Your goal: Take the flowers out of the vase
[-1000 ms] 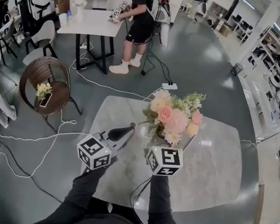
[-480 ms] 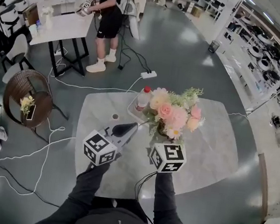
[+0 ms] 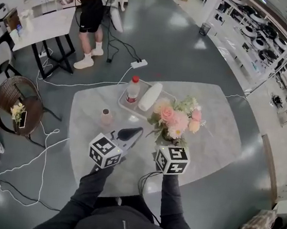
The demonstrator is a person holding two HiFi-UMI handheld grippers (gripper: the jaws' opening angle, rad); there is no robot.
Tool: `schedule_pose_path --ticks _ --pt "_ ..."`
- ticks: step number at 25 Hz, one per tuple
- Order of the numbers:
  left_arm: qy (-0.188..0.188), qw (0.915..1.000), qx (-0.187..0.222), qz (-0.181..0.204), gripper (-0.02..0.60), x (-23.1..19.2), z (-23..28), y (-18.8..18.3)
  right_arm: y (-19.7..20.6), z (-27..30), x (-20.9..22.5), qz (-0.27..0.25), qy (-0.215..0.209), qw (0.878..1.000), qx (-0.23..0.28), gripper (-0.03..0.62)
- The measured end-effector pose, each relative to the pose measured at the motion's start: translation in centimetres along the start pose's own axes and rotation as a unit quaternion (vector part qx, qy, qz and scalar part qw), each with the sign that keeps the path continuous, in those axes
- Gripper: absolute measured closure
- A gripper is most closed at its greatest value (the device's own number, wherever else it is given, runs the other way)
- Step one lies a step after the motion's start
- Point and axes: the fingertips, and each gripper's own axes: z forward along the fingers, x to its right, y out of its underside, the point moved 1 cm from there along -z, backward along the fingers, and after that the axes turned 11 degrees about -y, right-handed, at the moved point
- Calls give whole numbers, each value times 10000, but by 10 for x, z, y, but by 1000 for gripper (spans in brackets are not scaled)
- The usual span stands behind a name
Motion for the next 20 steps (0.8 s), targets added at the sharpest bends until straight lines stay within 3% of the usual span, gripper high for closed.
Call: schedule_pose_path --ticks 7,11,20 --pt "55 9996 -292 -37 580 11 -4 26 47 -9 -10 375 -49 9986 -361 548" --pt "20 9986 -475 -252 580 13 -12 45 67 -12 -19 504 -66 9970 -586 548" --pt "-133 9982 -474 -355 580 7 -18 49 68 -6 -29 392 -195 9970 -636 548"
